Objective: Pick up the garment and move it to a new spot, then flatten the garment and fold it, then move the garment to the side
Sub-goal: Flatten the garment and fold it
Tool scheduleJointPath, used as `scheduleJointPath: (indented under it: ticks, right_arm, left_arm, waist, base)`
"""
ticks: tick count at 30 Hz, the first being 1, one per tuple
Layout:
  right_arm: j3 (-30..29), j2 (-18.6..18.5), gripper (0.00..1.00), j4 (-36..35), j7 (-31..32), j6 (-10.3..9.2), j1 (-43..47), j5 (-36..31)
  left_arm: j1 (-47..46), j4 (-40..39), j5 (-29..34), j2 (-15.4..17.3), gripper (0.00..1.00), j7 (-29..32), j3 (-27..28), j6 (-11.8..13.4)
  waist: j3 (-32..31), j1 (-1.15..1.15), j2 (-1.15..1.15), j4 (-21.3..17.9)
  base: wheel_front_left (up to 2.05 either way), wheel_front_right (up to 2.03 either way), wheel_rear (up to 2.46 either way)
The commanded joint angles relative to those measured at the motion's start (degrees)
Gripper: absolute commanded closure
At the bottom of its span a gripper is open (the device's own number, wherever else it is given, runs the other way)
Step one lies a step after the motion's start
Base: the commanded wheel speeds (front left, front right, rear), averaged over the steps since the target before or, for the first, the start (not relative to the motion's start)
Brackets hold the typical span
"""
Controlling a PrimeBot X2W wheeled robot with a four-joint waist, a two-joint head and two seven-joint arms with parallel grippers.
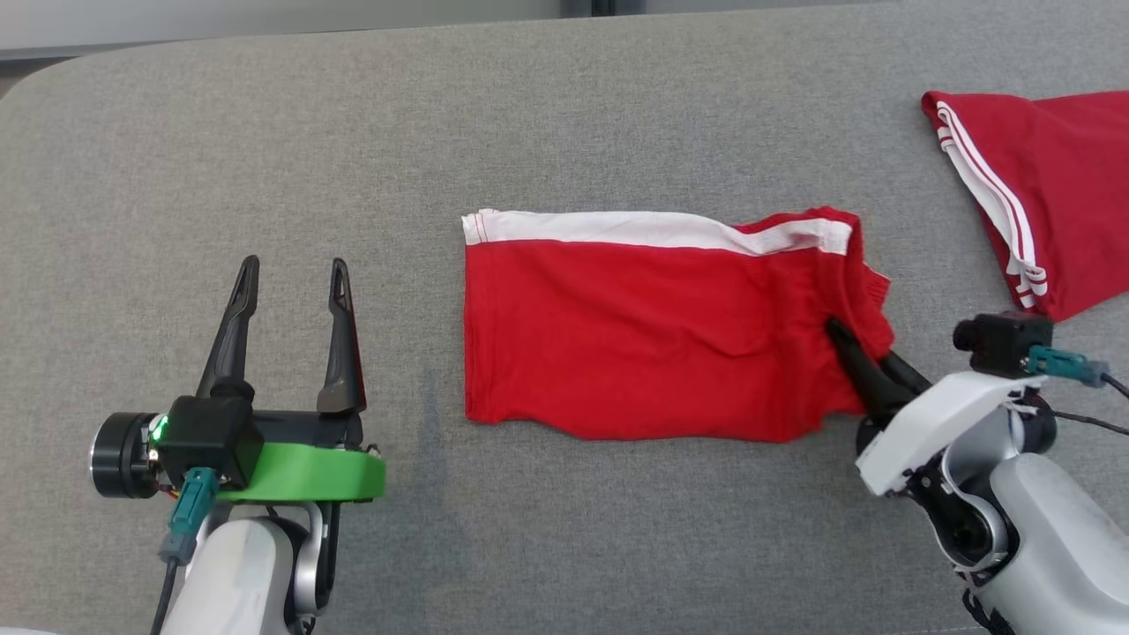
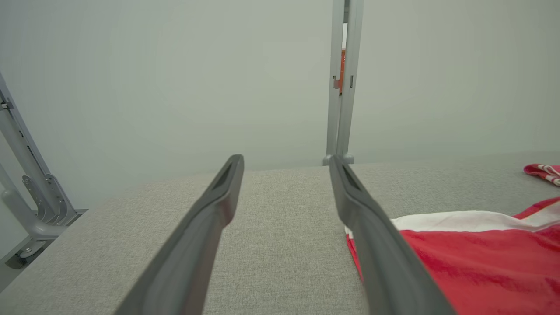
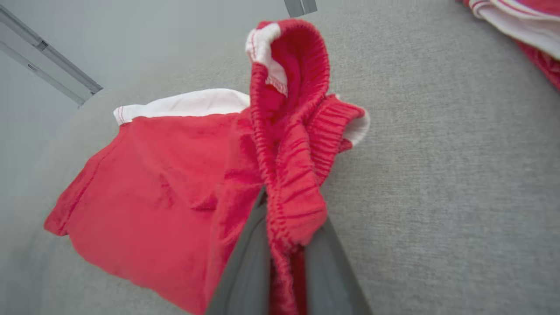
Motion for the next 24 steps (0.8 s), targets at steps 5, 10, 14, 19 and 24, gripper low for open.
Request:
scheduleJointPath:
  ticks: [5,10,14,19,24]
  right_arm:
    - [4.45,2.10,1.00,-7.00,8.21,-0.04,-3.26,9.22]
    - [7.81,6.26,1.00,-5.97,12.33,-0.03,-7.33,14.82]
    - [10.12,9.45,1.00,-0.84,12.10,-0.03,-11.84,15.70]
    - [13.94,11.67,1.00,5.95,9.85,-0.03,-16.30,14.66]
    - [17.37,12.89,1.00,10.51,7.09,-0.03,-19.19,15.79]
  left_arm:
    - [-0.17,0.39,0.61,-0.27,0.00,-0.16,-0.12,-0.49]
    - [-0.39,0.53,0.77,-1.03,0.00,-0.16,-0.27,-0.67]
    - [-0.90,0.82,0.85,-1.84,0.00,-0.16,-0.53,-1.09]
    - [-1.63,1.44,1.36,-2.79,0.00,-0.16,-0.61,-1.59]
    - [-1.96,1.73,1.90,-3.41,0.00,-0.16,-0.04,-1.85]
  waist:
    - [-0.23,0.00,0.00,1.07]
    - [0.28,0.00,0.00,3.24]
    - [1.10,0.00,0.00,5.41]
    - [2.25,0.00,0.00,7.67]
    - [3.03,0.00,0.00,8.49]
  base:
    - [0.00,0.00,0.00]
    - [0.00,0.00,0.00]
    - [0.00,0.00,0.00]
    - [0.00,0.00,0.00]
    - [0.00,0.00,0.00]
